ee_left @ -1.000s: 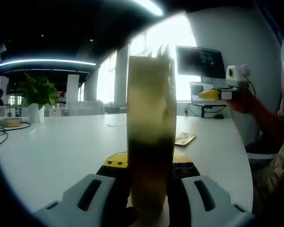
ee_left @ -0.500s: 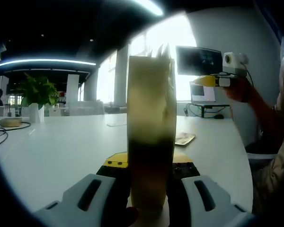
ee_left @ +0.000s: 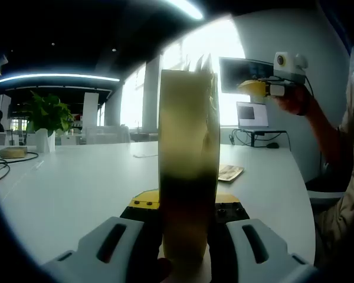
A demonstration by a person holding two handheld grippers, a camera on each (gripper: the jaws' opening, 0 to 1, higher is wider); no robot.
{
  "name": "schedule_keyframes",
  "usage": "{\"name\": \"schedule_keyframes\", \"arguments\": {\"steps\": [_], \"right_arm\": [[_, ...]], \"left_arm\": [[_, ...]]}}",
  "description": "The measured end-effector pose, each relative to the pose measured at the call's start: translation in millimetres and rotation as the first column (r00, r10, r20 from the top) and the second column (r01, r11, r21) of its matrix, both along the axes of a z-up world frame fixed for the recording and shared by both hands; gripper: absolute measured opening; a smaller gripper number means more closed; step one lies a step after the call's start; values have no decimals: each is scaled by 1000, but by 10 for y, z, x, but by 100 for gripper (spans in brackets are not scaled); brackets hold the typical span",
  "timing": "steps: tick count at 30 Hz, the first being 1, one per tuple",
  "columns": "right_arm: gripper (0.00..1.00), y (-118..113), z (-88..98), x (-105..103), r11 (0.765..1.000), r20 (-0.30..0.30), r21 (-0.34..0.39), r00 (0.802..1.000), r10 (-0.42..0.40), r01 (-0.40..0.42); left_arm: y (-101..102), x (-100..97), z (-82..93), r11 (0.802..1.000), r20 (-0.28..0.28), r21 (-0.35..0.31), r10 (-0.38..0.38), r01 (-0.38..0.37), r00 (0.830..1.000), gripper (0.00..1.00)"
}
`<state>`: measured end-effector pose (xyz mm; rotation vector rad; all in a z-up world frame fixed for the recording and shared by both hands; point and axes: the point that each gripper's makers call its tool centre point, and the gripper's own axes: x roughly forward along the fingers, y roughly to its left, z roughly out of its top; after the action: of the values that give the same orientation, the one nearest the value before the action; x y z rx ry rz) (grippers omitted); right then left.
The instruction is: Extract single mask from mask box in order stack masks on table
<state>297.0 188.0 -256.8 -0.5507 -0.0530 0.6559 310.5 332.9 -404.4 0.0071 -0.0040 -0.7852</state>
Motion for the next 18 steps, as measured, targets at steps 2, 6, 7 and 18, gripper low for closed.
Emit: {"name": "schedule_keyframes", "arguments": {"steps": [2, 6, 7, 18], "right_arm": [[0, 37, 11, 3, 1000, 6, -20, 1000, 10, -10], [0, 98, 36, 11, 999, 13, -45, 1000, 27, -26], [0, 115, 60, 16, 998, 20, -49, 999, 30, -29], [0, 407, 113, 14, 984, 32, -144, 994, 106, -101]], "left_arm": [[3, 5, 0, 1000, 0, 0, 0, 0, 1000, 19], [7, 9, -1, 1000, 0, 0, 0, 0, 1000, 19], [9, 9, -2, 1000, 0, 0, 0, 0, 1000, 19], [16, 6, -7, 1000, 0, 0, 0, 0, 1000, 19]]}}
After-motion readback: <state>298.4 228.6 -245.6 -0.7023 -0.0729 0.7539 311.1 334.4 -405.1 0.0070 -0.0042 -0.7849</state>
